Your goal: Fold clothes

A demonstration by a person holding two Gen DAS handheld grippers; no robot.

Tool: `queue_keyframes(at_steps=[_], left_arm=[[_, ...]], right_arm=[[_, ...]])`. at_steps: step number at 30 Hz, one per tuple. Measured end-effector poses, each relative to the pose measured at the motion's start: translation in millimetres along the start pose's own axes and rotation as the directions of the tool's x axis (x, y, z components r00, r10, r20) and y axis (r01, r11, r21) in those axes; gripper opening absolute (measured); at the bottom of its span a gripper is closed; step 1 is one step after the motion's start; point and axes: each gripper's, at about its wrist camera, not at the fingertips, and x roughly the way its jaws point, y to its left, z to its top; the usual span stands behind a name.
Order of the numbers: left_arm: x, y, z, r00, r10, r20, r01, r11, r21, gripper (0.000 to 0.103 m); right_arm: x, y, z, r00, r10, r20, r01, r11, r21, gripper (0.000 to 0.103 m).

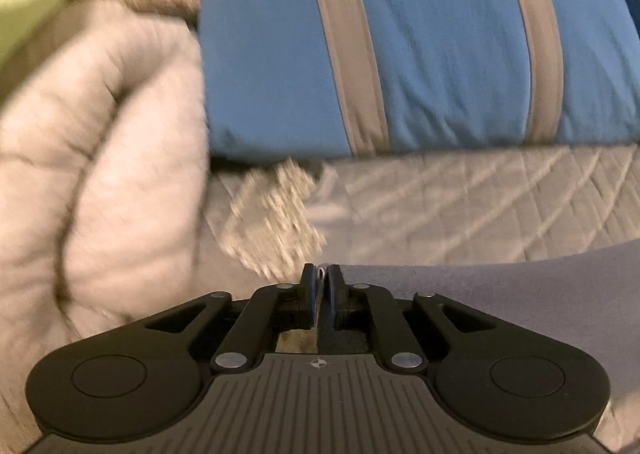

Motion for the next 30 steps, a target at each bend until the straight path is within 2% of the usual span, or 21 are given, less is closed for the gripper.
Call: queue_keyframes(at_steps=[1,3,4,6,8,10,14,17,21,22,24,25,27,30], left_arm=[[1.2,3.0,-0.1,1.000,0.006,-0.015,-0.007,1.000,-0.020,0.019],[-3.0,11.7,0.7,1.000,-0.003,-0.001,0.003,0.997,-0.079,0.041],[-5.7,16.3,1.3,1.000,-0.010,0.011,0.011,0.994,-0.111,0.044],[-9.0,24.6,2.7,0.997,-0.069,0.022,0.072,0.980,-0.184,0.049],[-8.4,26.3,5.3,0.989,-0.144,0.028,0.147,0.963,-0.224,0.049],[-8.9,21.8,8.0,0.979,-0.202,0.034,0.205,0.955,-0.216,0.049],[-13.1,0.2,18.2,0.971,-0.239,0.017,0.239,0.965,-0.106,0.049],[-10.8,-11.1,20.5,0.966,-0.260,0.005,0.259,0.962,-0.080,0.049],[7.0,-23.3,18.6,0.956,-0.290,-0.049,0.286,0.955,-0.081,0.049],[11.8,-26.2,18.0,0.953,-0.297,-0.064,0.292,0.953,-0.082,0.048],[20.2,-32.1,15.9,0.948,-0.305,-0.086,0.298,0.951,-0.085,0.033],[23.1,-35.0,14.0,0.949,-0.302,-0.091,0.295,0.952,-0.085,0.031],[23.7,-38.7,17.1,0.951,-0.291,-0.107,0.283,0.956,-0.083,0.010],[23.2,-36.9,19.3,0.949,-0.295,-0.113,0.283,0.953,-0.110,0.004]], right_arm=[[0.0,0.0,0.1,1.000,-0.003,0.000,0.003,1.000,0.000,0.088],[0.0,-0.1,0.4,1.000,-0.008,-0.001,0.008,1.000,-0.001,0.089],[0.0,-0.1,0.5,1.000,-0.011,-0.002,0.011,1.000,-0.002,0.089],[0.2,-0.3,0.6,1.000,-0.016,-0.002,0.016,1.000,-0.001,0.090],[0.6,-0.9,0.5,1.000,-0.020,-0.003,0.020,1.000,0.002,0.090],[1.3,-1.8,0.0,1.000,-0.027,-0.008,0.027,1.000,0.006,0.091],[3.6,-5.8,-0.9,0.998,-0.051,-0.023,0.052,0.998,0.022,0.091],[5.8,-15.6,-3.0,0.996,-0.079,-0.042,0.081,0.994,0.066,0.091],[7.2,-37.5,-8.8,0.989,-0.128,-0.078,0.139,0.975,0.171,0.091],[6.9,-44.1,-11.1,0.986,-0.142,-0.085,0.156,0.968,0.198,0.091],[2.0,-57.4,-23.0,0.980,-0.167,-0.106,0.189,0.947,0.259,0.091],[-1.0,-64.1,-29.9,0.977,-0.179,-0.118,0.206,0.935,0.290,0.091],[-7.0,-77.5,-43.6,0.969,-0.201,-0.142,0.239,0.906,0.350,0.091],[-16.0,-97.5,-64.3,0.956,-0.230,-0.181,0.288,0.853,0.436,0.091]])
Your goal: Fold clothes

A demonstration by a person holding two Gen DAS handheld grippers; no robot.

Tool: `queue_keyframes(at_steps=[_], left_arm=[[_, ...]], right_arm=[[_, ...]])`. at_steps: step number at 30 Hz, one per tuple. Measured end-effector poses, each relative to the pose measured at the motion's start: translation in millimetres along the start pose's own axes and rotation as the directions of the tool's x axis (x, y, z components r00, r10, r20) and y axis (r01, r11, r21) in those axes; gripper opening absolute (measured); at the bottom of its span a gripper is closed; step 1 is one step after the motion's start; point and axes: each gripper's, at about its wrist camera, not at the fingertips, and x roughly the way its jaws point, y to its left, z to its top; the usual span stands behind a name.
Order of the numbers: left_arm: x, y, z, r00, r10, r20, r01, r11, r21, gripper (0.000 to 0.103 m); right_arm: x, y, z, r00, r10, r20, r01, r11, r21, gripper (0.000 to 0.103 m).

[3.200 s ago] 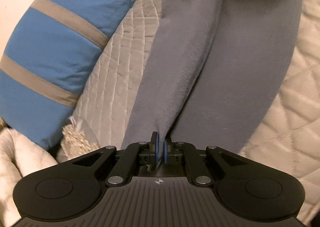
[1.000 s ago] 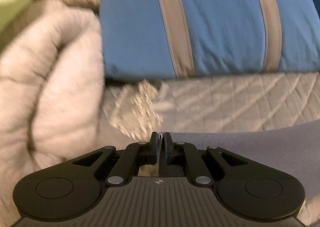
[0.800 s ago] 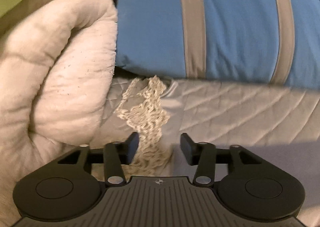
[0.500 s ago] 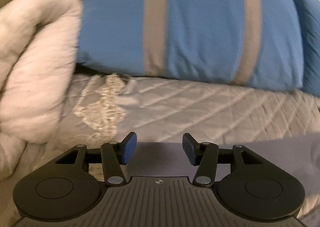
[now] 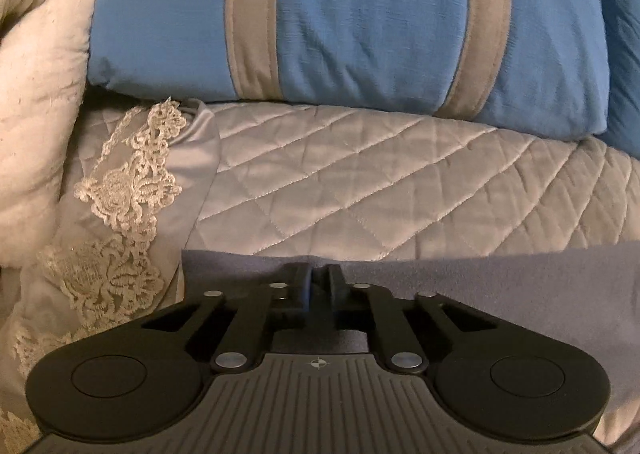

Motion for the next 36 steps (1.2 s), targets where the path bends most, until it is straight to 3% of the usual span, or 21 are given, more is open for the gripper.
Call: queue_keyframes(at_steps=[6,11,16,20,25,28,29,30,36], left_arm=[[-8.6,-1.4,5.7,1.000,0.014,0.026,-0.014,1.000,0.002,0.003],[-14.2,-5.6,9.6,0.998,0.030,0.046,-0.031,0.999,0.020,0.003],[-12.0,-9.1,9.4,0.999,0.042,0.035,-0.043,0.998,0.035,0.003],[-11.1,-11.4,8.7,0.998,0.048,0.030,-0.050,0.997,0.051,0.003],[-10.9,-10.8,8.0,0.999,0.049,0.023,-0.050,0.997,0.060,0.003],[-11.9,-9.0,8.2,0.999,0.044,0.025,-0.046,0.998,0.053,0.003],[-12.9,-8.0,8.8,0.999,0.043,0.028,-0.044,0.998,0.045,0.003],[-13.9,-7.0,9.3,0.999,0.042,0.032,-0.043,0.998,0.037,0.003],[-44.3,-2.5,26.6,0.987,0.038,0.155,-0.033,0.999,-0.031,0.003]], right_arm=[[-1.3,-60.7,-21.9,0.994,-0.094,-0.057,0.104,0.973,0.205,0.088],[-8.3,-136.0,-64.9,0.964,-0.232,-0.134,0.266,0.881,0.391,0.083],[0.2,-198.3,-85.3,0.926,-0.335,-0.177,0.378,0.805,0.458,0.076],[29.3,-241.2,-97.5,0.910,-0.335,-0.244,0.414,0.767,0.490,0.070],[69.7,-268.5,-124.2,0.915,-0.240,-0.323,0.381,0.773,0.507,0.065],[77.5,-275.5,-137.7,0.935,-0.185,-0.303,0.334,0.749,0.573,0.039],[75.7,-276.0,-137.3,0.940,-0.182,-0.290,0.325,0.743,0.585,0.014],[73.3,-276.5,-136.0,0.943,-0.184,-0.276,0.318,0.739,0.595,0.005],[48.1,-280.9,-121.8,0.952,-0.265,-0.155,0.302,0.725,0.619,0.001]])
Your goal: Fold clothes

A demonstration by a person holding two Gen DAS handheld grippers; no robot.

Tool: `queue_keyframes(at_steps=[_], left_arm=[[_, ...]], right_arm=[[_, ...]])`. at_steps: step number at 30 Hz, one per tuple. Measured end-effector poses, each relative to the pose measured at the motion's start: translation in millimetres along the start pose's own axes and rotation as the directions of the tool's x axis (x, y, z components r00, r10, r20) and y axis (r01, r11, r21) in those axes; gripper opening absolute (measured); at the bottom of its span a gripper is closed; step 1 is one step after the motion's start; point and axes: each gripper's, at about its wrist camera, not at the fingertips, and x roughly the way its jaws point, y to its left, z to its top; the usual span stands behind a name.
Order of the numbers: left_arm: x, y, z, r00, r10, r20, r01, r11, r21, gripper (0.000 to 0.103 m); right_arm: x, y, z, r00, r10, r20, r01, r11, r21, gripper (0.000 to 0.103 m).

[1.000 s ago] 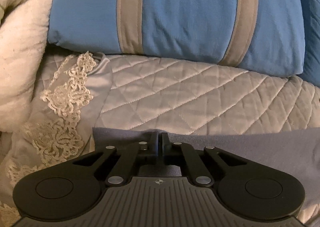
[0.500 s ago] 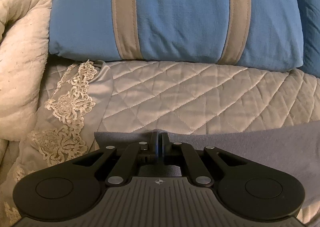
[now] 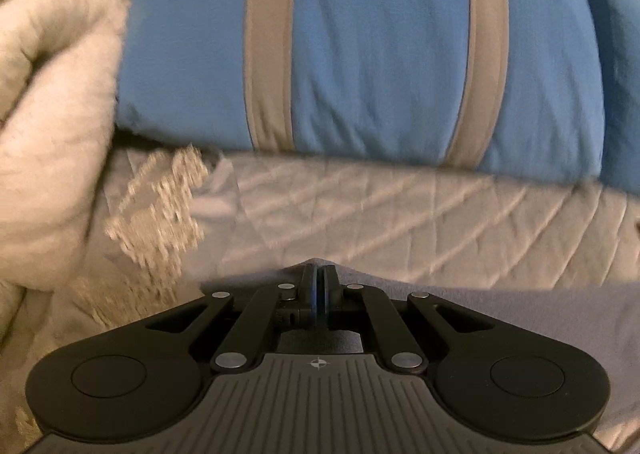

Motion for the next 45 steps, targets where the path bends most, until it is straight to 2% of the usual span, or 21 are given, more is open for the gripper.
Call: queue_keyframes(at_steps=[3,5,9,12,14,16,17,18,20,23,24,28,30,34,38,42,45], left_arm=[[-20.9,0.3,13.9,0.995,-0.011,0.102,0.014,0.999,-0.029,0.003],[-36.0,2.8,19.4,0.983,-0.025,0.180,0.034,0.998,-0.047,0.002],[-73.1,14.1,19.9,0.941,-0.065,0.332,0.095,0.993,-0.076,0.003],[-108.2,24.4,1.9,0.913,-0.103,0.395,0.121,0.992,-0.021,0.003],[-132.2,35.5,-20.9,0.902,-0.157,0.403,0.150,0.987,0.051,0.003],[-148.1,45.7,-45.9,0.908,-0.229,0.351,0.190,0.972,0.141,0.004],[-154.5,52.3,-56.7,0.916,-0.252,0.312,0.206,0.963,0.175,0.006],[-160.4,59.7,-66.6,0.925,-0.269,0.269,0.219,0.955,0.202,0.006],[-173.0,74.0,-81.4,0.936,-0.289,0.201,0.244,0.944,0.224,0.008],[-194.9,90.6,-87.1,0.939,-0.293,0.181,0.264,0.949,0.172,0.047],[-203.0,92.5,-86.8,0.936,-0.293,0.197,0.262,0.950,0.168,0.052],[-218.7,61.1,-83.6,0.923,-0.330,0.198,0.278,0.927,0.251,0.060],[-225.8,43.5,-81.9,0.916,-0.350,0.194,0.286,0.911,0.296,0.062],[-240.0,8.4,-78.4,0.903,-0.390,0.182,0.299,0.873,0.385,0.069],[-240.9,-39.6,-84.3,0.877,-0.454,0.156,0.342,0.819,0.461,0.069],[-237.4,-87.2,-92.0,0.852,-0.512,0.106,0.391,0.758,0.522,0.069],[-235.5,-116.3,-100.5,0.829,-0.554,0.067,0.429,0.710,0.559,0.069]], right_arm=[[-20.4,-4.4,14.6,0.996,-0.004,0.087,0.001,0.999,0.035,0.001],[-37.2,-7.3,24.0,0.991,-0.004,0.135,-0.004,0.999,0.054,0.001],[-91.6,-12.5,33.4,0.974,0.043,0.221,-0.051,0.998,0.032,0.001],[-142.2,-19.9,19.2,0.962,0.080,0.261,-0.078,0.997,-0.018,0.001],[-177.2,-27.3,-5.0,0.959,0.105,0.264,-0.090,0.994,-0.067,0.001],[-203.5,-35.3,-36.5,0.967,0.137,0.215,-0.116,0.987,-0.107,0.004],[-214.5,-39.3,-54.4,0.973,0.136,0.186,-0.114,0.986,-0.125,0.016],[-223.7,-42.9,-71.0,0.980,0.117,0.162,-0.095,0.985,-0.142,0.033],[-239.1,-50.2,-98.9,0.990,0.074,0.123,-0.053,0.984,-0.170,0.043],[-253.5,-61.3,-122.6,0.996,0.046,0.080,-0.030,0.982,-0.189,0.056],[-255.8,-61.7,-125.3,0.996,0.042,0.075,-0.026,0.978,-0.207,0.062],[-259.2,-53.1,-126.7,0.998,0.015,0.062,0.006,0.943,-0.332,0.073],[-258.2,-45.1,-128.0,0.997,-0.015,0.069,0.043,0.900,-0.434,0.080],[-244.8,-31.9,-135.1,0.994,-0.086,0.071,0.112,0.760,-0.640,0.080],[-217.6,-21.9,-142.3,0.985,-0.147,0.087,0.156,0.567,-0.809,0.080],[-190.6,-18.8,-151.9,0.979,-0.188,0.083,0.148,0.363,-0.920,0.080],[-181.1,-16.7,-159.1,0.981,-0.169,0.092,0.136,0.268,-0.954,0.080]])
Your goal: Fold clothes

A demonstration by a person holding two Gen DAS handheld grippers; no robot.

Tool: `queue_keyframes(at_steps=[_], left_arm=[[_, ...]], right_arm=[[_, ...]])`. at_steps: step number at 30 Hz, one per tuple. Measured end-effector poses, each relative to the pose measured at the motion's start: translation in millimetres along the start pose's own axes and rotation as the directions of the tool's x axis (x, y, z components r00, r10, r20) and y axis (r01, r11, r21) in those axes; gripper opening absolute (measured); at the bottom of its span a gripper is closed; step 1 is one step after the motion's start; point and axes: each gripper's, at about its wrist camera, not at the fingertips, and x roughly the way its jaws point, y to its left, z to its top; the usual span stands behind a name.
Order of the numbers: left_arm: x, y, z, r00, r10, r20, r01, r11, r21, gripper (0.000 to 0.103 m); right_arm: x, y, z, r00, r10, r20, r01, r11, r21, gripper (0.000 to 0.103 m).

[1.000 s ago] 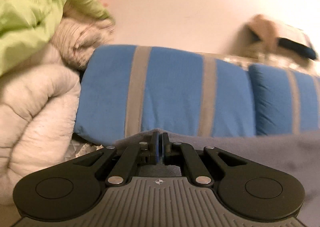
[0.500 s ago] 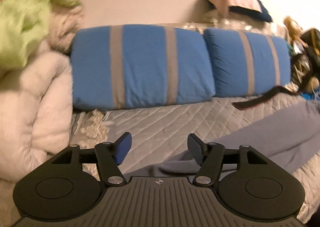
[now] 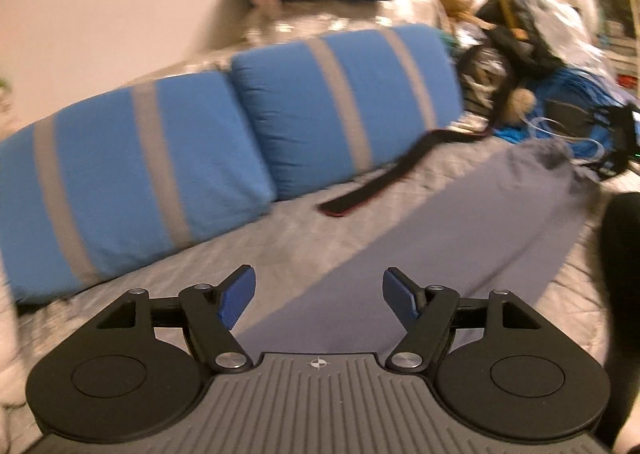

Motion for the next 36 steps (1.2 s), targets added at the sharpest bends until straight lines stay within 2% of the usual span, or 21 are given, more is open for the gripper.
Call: queue_keyframes(at_steps=[5,7,8,11,18,21,22,23,24,25,27,31,36], left_arm=[[29.9,-38.1,1.9,0.997,-0.072,-0.032,0.074,0.995,0.065,0.069],[39.9,-53.0,2.3,0.995,-0.088,-0.047,0.093,0.991,0.100,0.069],[44.7,-60.6,2.5,0.994,-0.092,-0.053,0.098,0.988,0.121,0.069],[58.2,-85.0,5.1,0.993,-0.095,-0.064,0.106,0.973,0.206,0.069],[98.5,-139.6,13.3,0.994,-0.095,-0.057,0.110,0.900,0.421,0.069],[124.8,-149.9,16.7,0.994,-0.047,-0.094,0.088,0.857,0.508,0.068],[135.6,-149.1,18.7,0.992,-0.014,-0.126,0.079,0.845,0.528,0.060],[146.4,-148.2,20.6,0.988,0.020,-0.156,0.070,0.833,0.549,0.012],[157.2,-147.4,22.6,0.981,0.054,-0.186,0.063,0.820,0.569,0.003],[162.6,-142.6,28.0,0.979,0.074,-0.191,0.047,0.825,0.564,0.003],[163.3,-125.1,46.8,0.981,0.098,-0.168,0.005,0.852,0.524,0.003],[150.9,-99.9,80.1,0.985,0.149,-0.089,-0.083,0.856,0.510,0.003],[129.9,-109.2,82.3,0.987,0.156,-0.032,-0.109,0.808,0.579,0.003]], right_arm=[[10.9,21.2,2.6,0.996,-0.051,0.078,0.064,0.982,-0.176,0.077],[15.2,19.9,4.2,0.997,-0.028,0.074,0.043,0.976,-0.213,0.053],[17.3,18.3,5.0,0.998,-0.011,0.068,0.026,0.974,-0.227,0.030],[15.3,-3.1,10.4,0.997,0.020,0.075,-0.004,0.978,-0.207,0.015],[11.4,-77.7,39.7,0.993,0.000,0.116,0.016,0.990,-0.137,0.014],[11.4,-100.8,51.3,0.991,-0.003,0.132,0.019,0.992,-0.123,0.014],[12.2,-105.4,54.4,0.991,-0.003,0.134,0.020,0.992,-0.122,0.014],[13.2,-109.6,57.4,0.991,-0.004,0.135,0.021,0.992,-0.123,0.014],[14.4,-112.6,59.7,0.991,-0.005,0.136,0.022,0.993,-0.120,0.014],[15.8,-114.8,61.7,0.991,-0.006,0.136,0.022,0.993,-0.114,0.014],[17.7,-118.5,63.9,0.991,-0.008,0.135,0.022,0.995,-0.101,0.014],[17.5,-121.6,59.9,0.992,-0.013,0.129,0.022,0.997,-0.070,0.014],[15.8,-123.8,53.4,0.993,-0.015,0.120,0.019,0.999,-0.032,0.015]])
